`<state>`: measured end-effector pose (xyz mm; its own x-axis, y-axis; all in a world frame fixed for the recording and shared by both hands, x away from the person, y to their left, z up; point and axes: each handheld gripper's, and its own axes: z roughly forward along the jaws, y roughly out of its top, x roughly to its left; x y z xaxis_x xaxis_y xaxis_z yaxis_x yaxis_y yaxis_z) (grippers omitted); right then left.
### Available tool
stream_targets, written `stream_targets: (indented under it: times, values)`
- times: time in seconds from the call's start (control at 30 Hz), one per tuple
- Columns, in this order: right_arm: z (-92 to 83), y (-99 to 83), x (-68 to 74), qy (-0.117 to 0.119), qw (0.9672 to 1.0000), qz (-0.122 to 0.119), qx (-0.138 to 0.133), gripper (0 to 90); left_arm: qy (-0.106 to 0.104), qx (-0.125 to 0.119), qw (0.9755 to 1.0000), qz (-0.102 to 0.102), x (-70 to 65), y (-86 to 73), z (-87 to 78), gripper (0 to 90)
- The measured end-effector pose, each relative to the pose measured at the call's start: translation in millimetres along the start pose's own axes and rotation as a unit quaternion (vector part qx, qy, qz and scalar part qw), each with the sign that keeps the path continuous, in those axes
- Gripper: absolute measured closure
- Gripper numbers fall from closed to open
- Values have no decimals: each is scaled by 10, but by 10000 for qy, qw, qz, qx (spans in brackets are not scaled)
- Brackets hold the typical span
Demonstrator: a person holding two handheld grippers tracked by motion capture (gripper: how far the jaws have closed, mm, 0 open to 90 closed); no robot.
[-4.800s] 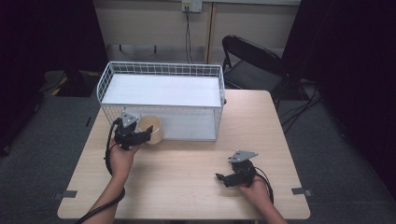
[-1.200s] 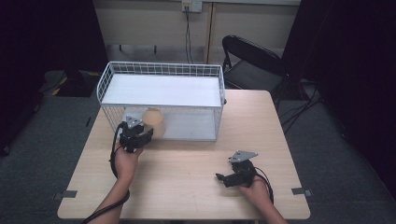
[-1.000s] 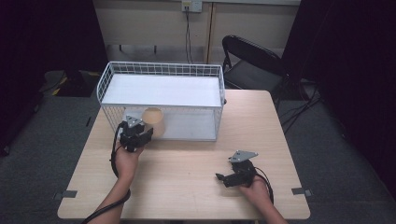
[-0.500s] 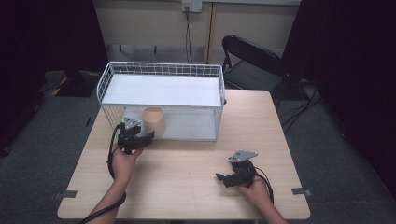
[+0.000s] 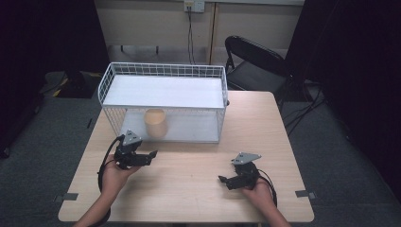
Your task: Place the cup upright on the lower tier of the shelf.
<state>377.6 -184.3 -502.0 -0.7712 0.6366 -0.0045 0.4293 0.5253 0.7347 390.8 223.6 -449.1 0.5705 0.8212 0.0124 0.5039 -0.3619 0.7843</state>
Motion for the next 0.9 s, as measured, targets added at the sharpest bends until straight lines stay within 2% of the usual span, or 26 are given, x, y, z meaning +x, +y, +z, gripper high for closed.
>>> stream_targets:
  times: [0.13, 0.2, 0.23, 0.4, 0.47, 0.53, 0.6, 0.9]
  values:
    - [0, 0, 0, 0, 10000, -1, 0, 135, -188, 159, 9996, 139, -78, -106, 15, 230]
    - [0, 0, 0, 1, 10000, 1, 0, 135, -304, 222, 9992, 102, -113, -137, 24, 231]
    - [0, 0, 0, 1, 10000, 0, 1, 135, -286, 276, 9992, 95, -138, -153, 32, 232]
    - [0, 0, 0, 0, 10000, 0, 1, 135, -473, 368, 9980, 191, -233, -226, 76, 236]
    - [0, 0, 0, 0, 10000, 1, 1, 135, -466, 398, 9977, 276, -260, -240, 86, 236]
    - [0, 0, 0, 0, 10000, 1, 0, 135, -511, 456, 9973, 264, -272, -256, 97, 237]
    - [0, 0, 0, 0, 10000, 0, 0, 135, -494, 487, 9966, 438, -276, -284, 103, 236]
    - [0, 0, 0, 0, 10000, 0, 1, 135, -448, 584, 9964, 415, -237, -344, 117, 236]
